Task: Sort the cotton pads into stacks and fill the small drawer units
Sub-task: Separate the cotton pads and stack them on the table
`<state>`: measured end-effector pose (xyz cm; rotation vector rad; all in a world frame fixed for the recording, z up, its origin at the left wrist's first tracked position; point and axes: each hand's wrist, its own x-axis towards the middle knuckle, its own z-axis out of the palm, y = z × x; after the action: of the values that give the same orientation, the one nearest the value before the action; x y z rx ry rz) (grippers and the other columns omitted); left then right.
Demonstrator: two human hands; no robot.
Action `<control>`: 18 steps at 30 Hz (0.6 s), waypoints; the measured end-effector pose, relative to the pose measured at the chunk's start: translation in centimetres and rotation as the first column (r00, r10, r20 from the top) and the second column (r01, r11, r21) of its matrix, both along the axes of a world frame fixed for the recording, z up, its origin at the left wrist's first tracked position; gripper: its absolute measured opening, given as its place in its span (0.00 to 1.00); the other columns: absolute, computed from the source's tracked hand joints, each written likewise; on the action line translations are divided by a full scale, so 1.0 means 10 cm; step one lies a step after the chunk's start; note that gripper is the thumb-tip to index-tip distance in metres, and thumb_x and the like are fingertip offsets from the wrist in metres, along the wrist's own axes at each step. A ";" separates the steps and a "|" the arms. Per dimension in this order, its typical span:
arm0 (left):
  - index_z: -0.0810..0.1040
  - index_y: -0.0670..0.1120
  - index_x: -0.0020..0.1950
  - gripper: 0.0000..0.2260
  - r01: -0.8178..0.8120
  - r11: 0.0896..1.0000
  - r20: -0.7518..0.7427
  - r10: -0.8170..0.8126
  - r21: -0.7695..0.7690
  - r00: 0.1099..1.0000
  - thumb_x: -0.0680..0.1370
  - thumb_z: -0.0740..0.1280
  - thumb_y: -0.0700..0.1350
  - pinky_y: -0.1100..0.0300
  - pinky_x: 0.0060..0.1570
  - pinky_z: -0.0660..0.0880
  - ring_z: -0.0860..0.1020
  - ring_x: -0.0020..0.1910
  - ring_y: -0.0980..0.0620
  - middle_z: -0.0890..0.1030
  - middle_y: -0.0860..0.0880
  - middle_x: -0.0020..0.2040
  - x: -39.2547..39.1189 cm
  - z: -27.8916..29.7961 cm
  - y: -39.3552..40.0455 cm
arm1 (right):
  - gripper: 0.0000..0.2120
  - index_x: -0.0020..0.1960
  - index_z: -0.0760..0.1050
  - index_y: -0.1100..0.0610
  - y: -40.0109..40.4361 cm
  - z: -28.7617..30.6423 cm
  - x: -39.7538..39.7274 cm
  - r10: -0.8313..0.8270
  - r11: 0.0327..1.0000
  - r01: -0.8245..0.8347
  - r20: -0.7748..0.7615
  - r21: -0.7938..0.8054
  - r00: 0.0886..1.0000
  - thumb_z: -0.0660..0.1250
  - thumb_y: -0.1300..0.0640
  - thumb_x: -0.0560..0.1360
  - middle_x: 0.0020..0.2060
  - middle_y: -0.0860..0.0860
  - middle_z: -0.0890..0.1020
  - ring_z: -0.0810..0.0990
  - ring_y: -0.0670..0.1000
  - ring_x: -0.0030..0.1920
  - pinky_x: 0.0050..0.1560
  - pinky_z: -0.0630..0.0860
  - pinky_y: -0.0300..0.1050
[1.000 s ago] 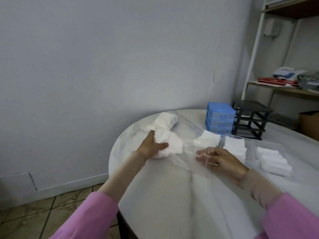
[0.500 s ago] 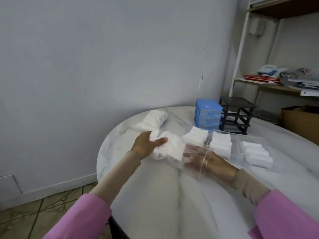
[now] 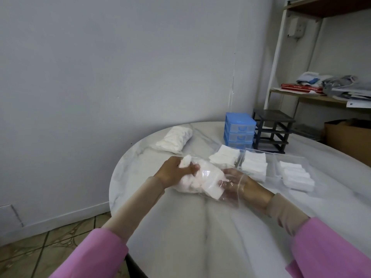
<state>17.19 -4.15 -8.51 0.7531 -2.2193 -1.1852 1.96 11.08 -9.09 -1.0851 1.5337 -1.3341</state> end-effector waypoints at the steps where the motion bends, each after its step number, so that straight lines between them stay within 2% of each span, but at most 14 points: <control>1: 0.79 0.51 0.33 0.09 0.036 0.999 -0.011 -0.036 0.002 0.999 0.69 0.69 0.55 0.60 0.49 0.72 0.78 0.40 0.55 0.80 0.55 0.34 -0.01 -0.02 0.02 | 0.17 0.62 0.68 0.64 0.00 0.00 0.00 0.001 1.000 0.000 -0.021 0.013 1.000 0.64 0.69 0.74 0.53 0.57 0.76 0.77 0.48 0.46 0.40 0.77 0.32; 3: 0.79 0.50 0.36 0.06 0.106 0.994 -0.021 -0.105 0.033 0.994 0.72 0.68 0.48 0.59 0.49 0.72 0.78 0.40 0.54 0.80 0.55 0.35 -0.01 -0.02 0.04 | 0.17 0.61 0.68 0.62 0.00 0.01 0.00 0.014 1.000 -0.013 -0.018 0.018 1.000 0.65 0.69 0.74 0.53 0.57 0.77 0.78 0.48 0.46 0.38 0.76 0.32; 5: 0.78 0.46 0.37 0.10 0.177 0.979 -0.022 -0.176 0.101 0.984 0.76 0.66 0.36 0.64 0.47 0.72 0.78 0.37 0.58 0.80 0.56 0.33 -0.01 -0.01 0.05 | 0.18 0.61 0.69 0.60 -0.01 -0.02 -0.01 0.008 1.000 -0.007 -0.020 0.012 1.000 0.66 0.68 0.73 0.54 0.58 0.77 0.79 0.50 0.47 0.39 0.76 0.35; 7: 0.76 0.43 0.37 0.12 0.250 0.955 -0.031 -0.248 0.161 0.968 0.77 0.62 0.31 0.69 0.45 0.72 0.78 0.35 0.62 0.80 0.57 0.30 -0.02 0.01 0.06 | 0.20 0.63 0.69 0.60 0.00 -0.02 0.00 0.005 1.000 -0.004 -0.027 0.028 1.000 0.67 0.66 0.73 0.54 0.58 0.78 0.79 0.50 0.46 0.39 0.77 0.36; 11: 0.77 0.44 0.37 0.09 0.241 0.942 -0.062 -0.233 0.234 0.970 0.77 0.65 0.36 0.63 0.50 0.73 0.78 0.37 0.59 0.81 0.56 0.33 -0.03 -0.04 0.08 | 0.17 0.61 0.70 0.64 0.02 0.05 0.01 0.024 0.996 -0.018 -0.071 0.083 0.997 0.67 0.67 0.73 0.43 0.54 0.78 0.77 0.45 0.38 0.33 0.75 0.32; 14: 0.77 0.46 0.38 0.04 0.237 0.937 -0.072 -0.226 0.255 0.971 0.72 0.68 0.45 0.62 0.51 0.73 0.78 0.38 0.57 0.81 0.56 0.33 -0.04 -0.04 0.14 | 0.16 0.59 0.69 0.62 0.00 0.05 0.00 0.016 0.996 -0.003 -0.142 0.091 0.990 0.68 0.66 0.73 0.44 0.54 0.78 0.76 0.45 0.40 0.35 0.73 0.29; 18: 0.78 0.46 0.38 0.08 0.153 0.964 -0.004 -0.156 0.219 0.988 0.76 0.67 0.39 0.61 0.52 0.71 0.77 0.40 0.56 0.81 0.56 0.33 -0.09 -0.03 0.13 | 0.16 0.57 0.69 0.60 0.00 -0.01 0.02 -0.040 0.998 0.041 -0.014 0.057 0.999 0.68 0.69 0.72 0.42 0.55 0.77 0.77 0.50 0.39 0.34 0.77 0.36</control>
<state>16.31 -2.81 -8.83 0.6829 -2.2158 -1.5242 2.18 11.11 -9.22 -1.0338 1.6015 -1.3049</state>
